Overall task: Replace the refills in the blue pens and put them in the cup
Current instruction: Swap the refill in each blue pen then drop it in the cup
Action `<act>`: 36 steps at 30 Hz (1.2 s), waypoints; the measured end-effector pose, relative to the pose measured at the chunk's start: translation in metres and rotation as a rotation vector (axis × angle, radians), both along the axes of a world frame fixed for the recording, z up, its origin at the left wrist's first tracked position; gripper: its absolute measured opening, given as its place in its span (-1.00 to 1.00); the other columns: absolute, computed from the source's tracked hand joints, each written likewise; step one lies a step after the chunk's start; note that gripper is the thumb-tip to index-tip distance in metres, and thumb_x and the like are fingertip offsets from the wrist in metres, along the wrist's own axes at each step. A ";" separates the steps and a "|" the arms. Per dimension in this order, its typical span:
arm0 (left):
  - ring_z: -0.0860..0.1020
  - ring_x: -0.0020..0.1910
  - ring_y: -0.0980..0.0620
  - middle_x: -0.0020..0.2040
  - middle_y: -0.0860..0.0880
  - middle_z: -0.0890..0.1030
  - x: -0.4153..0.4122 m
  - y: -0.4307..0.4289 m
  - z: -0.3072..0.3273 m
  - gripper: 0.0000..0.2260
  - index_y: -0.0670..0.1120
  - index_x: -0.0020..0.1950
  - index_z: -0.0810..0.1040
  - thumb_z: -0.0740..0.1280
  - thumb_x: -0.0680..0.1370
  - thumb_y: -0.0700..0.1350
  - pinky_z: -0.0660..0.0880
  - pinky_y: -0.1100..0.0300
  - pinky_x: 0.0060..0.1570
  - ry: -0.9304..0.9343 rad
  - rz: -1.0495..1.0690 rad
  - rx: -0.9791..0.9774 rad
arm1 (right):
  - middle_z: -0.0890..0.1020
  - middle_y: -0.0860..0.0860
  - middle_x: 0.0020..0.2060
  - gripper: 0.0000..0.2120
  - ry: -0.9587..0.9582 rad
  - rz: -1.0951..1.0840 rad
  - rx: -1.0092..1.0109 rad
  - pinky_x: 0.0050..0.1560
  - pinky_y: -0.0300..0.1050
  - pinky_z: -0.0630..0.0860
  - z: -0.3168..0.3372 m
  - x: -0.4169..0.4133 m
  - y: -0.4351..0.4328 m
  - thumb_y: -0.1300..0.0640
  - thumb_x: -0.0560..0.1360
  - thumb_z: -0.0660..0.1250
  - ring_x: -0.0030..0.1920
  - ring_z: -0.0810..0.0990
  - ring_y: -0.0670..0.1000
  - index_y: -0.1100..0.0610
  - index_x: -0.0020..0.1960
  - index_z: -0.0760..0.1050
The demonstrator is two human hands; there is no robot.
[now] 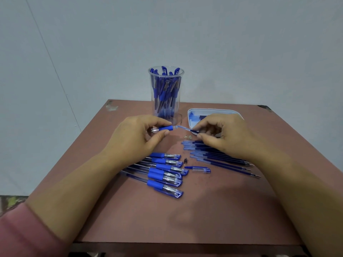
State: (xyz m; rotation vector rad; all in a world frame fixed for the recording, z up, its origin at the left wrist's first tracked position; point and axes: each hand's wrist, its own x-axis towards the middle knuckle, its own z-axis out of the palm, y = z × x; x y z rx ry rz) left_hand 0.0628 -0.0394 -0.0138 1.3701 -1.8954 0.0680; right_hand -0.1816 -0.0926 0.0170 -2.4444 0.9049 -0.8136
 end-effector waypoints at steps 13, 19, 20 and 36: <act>0.56 -0.28 0.17 -0.11 0.23 0.65 0.003 0.001 0.001 -0.76 0.14 0.11 0.66 0.34 0.49 0.13 0.55 0.15 -0.21 -0.024 -0.017 0.027 | 0.62 -0.19 -0.21 -0.68 0.040 0.010 -0.021 -0.12 -0.31 0.53 0.001 0.001 0.001 0.19 0.48 0.42 -0.17 0.58 -0.15 -0.27 -0.09 0.53; 0.56 -0.23 0.25 -0.16 0.34 0.57 -0.003 0.002 0.001 -0.76 0.14 0.10 0.66 0.35 0.48 0.13 0.50 0.24 -0.18 -0.070 -0.095 0.074 | 0.61 -0.23 -0.14 -0.80 0.098 0.053 -0.066 0.01 -0.22 0.54 -0.004 0.009 0.005 0.13 0.51 0.40 -0.09 0.57 -0.16 -0.07 0.11 0.62; 0.57 -0.23 0.23 -0.15 0.32 0.59 -0.003 0.002 0.001 -0.76 0.15 0.11 0.66 0.35 0.48 0.13 0.52 0.21 -0.19 -0.065 -0.096 0.078 | 0.60 -0.24 -0.10 -0.77 0.097 0.056 -0.088 0.01 -0.33 0.50 -0.003 0.010 0.006 0.10 0.50 0.41 -0.06 0.55 -0.20 -0.07 0.14 0.61; 0.61 -0.22 0.15 -0.10 0.28 0.64 -0.003 0.004 0.002 -0.77 0.16 0.10 0.65 0.34 0.49 0.14 0.56 0.07 -0.15 -0.027 -0.093 0.082 | 0.58 -0.20 -0.20 -0.77 0.077 -0.042 -0.056 -0.12 -0.35 0.43 0.000 -0.001 0.001 0.13 0.44 0.46 -0.12 0.55 -0.18 -0.19 -0.13 0.49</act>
